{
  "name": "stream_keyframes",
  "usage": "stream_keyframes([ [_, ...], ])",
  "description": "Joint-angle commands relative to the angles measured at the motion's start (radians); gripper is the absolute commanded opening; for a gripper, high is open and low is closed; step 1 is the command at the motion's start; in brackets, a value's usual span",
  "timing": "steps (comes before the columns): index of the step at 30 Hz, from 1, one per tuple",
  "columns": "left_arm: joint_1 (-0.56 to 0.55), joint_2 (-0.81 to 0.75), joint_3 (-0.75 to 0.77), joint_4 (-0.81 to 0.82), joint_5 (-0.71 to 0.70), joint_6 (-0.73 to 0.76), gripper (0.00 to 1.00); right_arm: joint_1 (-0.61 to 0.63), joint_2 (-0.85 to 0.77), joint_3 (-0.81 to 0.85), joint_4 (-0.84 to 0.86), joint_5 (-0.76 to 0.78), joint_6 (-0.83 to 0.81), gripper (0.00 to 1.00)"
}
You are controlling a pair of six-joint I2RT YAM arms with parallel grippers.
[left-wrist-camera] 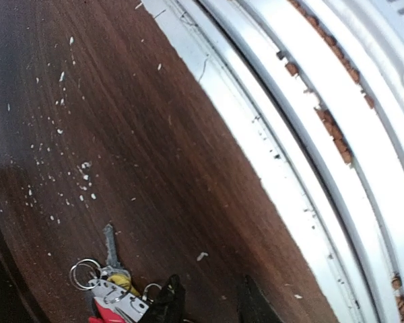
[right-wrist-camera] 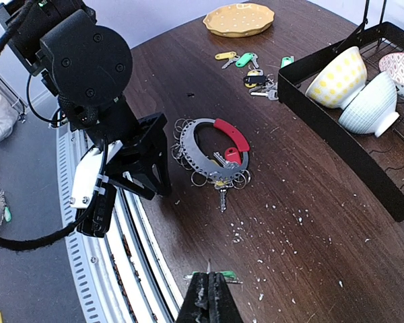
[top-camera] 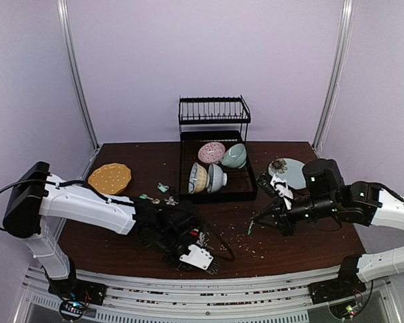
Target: Put the keys on the keyring
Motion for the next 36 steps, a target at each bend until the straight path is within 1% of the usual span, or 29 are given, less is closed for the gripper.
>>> stream_keyframes([
  [1,0.000,-0.004,-0.028,0.134,-0.172,0.106,0.30,-0.011,-0.009,-0.014,-0.007,-0.023,-0.018,0.00],
  [6,0.000,0.043,-0.037,0.121,-0.251,0.147,0.31,-0.015,-0.007,-0.013,-0.006,-0.025,-0.021,0.00],
  [8,0.000,0.071,-0.019,0.096,-0.270,0.135,0.30,-0.017,-0.005,-0.011,-0.006,-0.027,-0.021,0.00],
  [13,0.000,0.106,0.006,0.077,-0.241,0.118,0.30,-0.019,0.000,-0.007,-0.006,-0.032,-0.019,0.00],
  [16,0.000,0.137,0.026,0.085,-0.321,0.083,0.29,-0.020,0.001,-0.008,-0.004,-0.038,-0.015,0.00],
  [21,0.000,0.137,0.025,0.061,-0.338,0.091,0.25,-0.020,0.000,-0.008,-0.006,-0.035,-0.013,0.00],
  [24,0.000,0.144,0.025,0.026,-0.385,0.092,0.24,-0.022,0.001,-0.005,-0.006,-0.036,-0.012,0.00],
  [30,0.000,0.151,0.028,-0.020,-0.432,0.101,0.24,-0.022,0.007,0.000,-0.006,-0.036,-0.012,0.00],
  [36,0.000,0.137,0.029,-0.020,-0.451,0.116,0.22,-0.021,0.012,0.005,-0.009,-0.036,-0.012,0.00],
])
